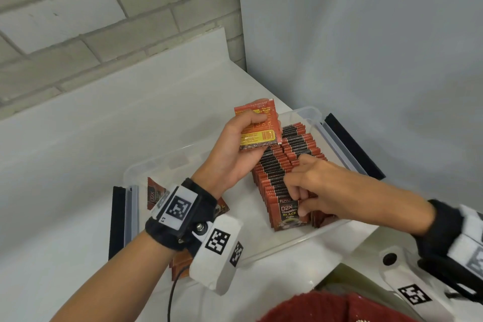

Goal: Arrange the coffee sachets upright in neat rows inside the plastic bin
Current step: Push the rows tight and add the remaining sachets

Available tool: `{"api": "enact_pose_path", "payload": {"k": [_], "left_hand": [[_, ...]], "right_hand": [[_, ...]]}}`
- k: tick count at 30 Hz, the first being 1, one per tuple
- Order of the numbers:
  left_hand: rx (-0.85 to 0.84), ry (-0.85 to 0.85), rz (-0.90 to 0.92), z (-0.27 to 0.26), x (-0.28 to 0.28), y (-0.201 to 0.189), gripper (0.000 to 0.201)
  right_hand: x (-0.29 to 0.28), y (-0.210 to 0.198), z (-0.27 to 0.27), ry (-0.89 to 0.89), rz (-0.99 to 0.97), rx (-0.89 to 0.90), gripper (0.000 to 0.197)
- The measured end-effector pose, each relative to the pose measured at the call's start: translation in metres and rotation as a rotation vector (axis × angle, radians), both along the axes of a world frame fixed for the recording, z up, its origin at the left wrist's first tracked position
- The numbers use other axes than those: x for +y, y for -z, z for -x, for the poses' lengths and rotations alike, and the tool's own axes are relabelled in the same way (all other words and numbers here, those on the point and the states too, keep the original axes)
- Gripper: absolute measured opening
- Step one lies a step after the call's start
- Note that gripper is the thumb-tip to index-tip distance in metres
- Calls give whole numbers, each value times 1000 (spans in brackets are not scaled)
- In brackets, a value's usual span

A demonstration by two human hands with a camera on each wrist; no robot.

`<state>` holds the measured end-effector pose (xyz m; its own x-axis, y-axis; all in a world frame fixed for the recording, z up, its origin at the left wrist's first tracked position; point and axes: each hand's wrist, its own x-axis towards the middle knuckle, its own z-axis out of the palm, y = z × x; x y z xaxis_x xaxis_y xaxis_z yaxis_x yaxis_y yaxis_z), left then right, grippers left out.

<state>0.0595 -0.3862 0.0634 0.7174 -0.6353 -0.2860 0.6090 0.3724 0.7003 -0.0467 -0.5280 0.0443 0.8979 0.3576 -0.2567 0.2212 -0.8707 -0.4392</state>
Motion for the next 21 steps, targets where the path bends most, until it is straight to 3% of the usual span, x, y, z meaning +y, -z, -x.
{"api": "enact_pose_path", "payload": {"k": [6,11,14,17,19,21], "left_hand": [[-16,8,1,-1,0,2,10],[-82,75,-25,0,0,6,6],[-123,125,-25,1,0,9,8],[-162,178,-1,3,0,11,12],[-186,193,20,3,-1,10,20],[-198,213,28,2,0,9,48]], "right_hand": [[-7,-9,-1,127,-158,42,20],[-10,-26,-8,451,-552,-151,28],[-10,-26,-15,598,-787,-130,37],[-7,-24,-18,630,-905,-97,27],[-6,-25,-18,638,-934,-127,17],[-8,-30,-18,629,-939,-247,13]]}}
